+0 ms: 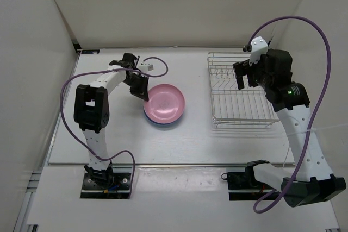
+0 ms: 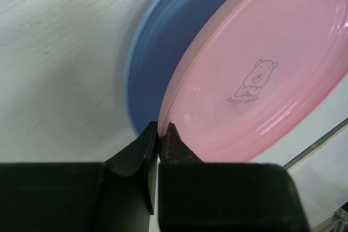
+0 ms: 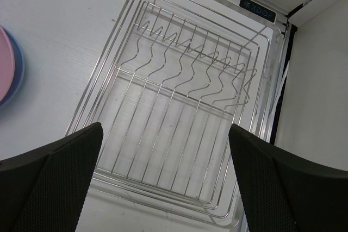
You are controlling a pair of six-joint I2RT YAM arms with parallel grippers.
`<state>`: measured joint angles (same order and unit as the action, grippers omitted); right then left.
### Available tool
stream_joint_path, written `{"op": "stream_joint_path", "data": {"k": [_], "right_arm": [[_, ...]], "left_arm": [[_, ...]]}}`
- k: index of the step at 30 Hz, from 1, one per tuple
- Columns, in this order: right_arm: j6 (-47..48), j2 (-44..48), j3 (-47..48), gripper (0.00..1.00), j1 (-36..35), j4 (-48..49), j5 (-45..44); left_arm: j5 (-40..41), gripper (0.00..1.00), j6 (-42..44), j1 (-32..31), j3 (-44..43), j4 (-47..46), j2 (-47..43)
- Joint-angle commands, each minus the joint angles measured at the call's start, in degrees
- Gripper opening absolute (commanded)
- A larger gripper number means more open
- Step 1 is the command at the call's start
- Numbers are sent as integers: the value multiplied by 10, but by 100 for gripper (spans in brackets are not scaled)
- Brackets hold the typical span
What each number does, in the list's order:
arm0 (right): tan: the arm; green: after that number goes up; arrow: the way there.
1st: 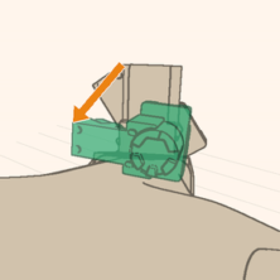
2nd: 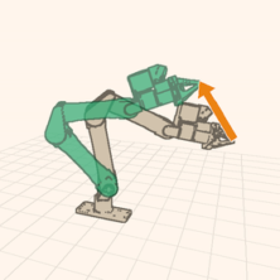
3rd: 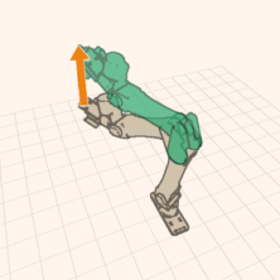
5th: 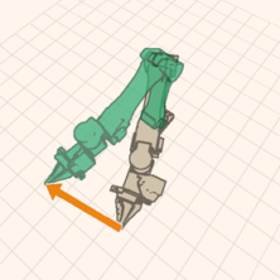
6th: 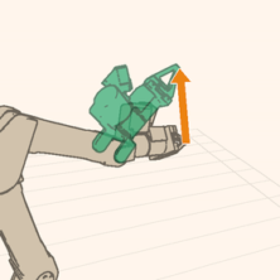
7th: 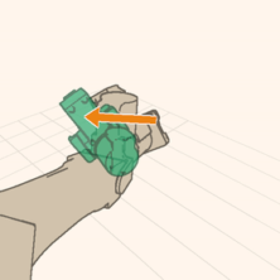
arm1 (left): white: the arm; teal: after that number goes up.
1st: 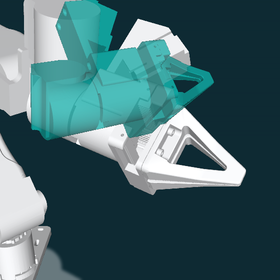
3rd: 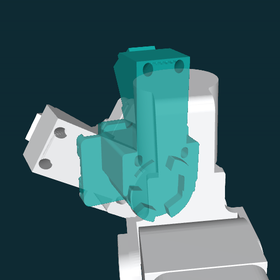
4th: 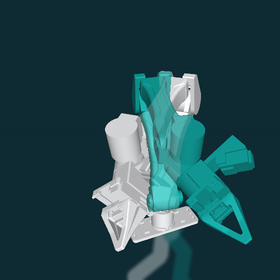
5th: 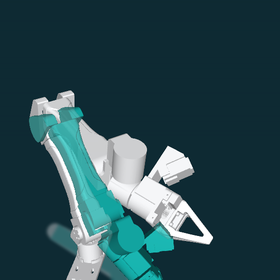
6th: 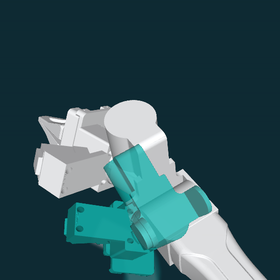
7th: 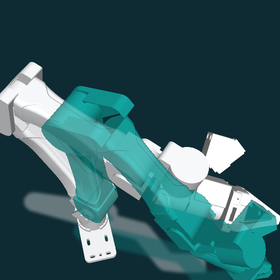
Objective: Unload the plates from the dish rack
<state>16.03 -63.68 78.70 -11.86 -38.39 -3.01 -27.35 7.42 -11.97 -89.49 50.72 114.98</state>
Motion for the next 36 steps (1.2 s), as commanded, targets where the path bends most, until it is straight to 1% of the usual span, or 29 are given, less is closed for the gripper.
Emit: {"op": "stream_joint_path", "data": {"k": [1, 21, 29, 36], "right_arm": [[6, 16, -4, 99, 0, 25, 0], [6, 28, -9, 98, 0, 25, 5], [6, 28, -9, 98, 0, 25, 11], [6, 28, -14, 98, 0, 25, 11]], "left_arm": [[1, 11, -5, 4, -6, -10, -8], [13, 11, 1, -6, 5, -4, 14], [18, 19, 1, -6, -2, -4, 19], [30, 23, 1, -6, -31, 6, 19]]}}
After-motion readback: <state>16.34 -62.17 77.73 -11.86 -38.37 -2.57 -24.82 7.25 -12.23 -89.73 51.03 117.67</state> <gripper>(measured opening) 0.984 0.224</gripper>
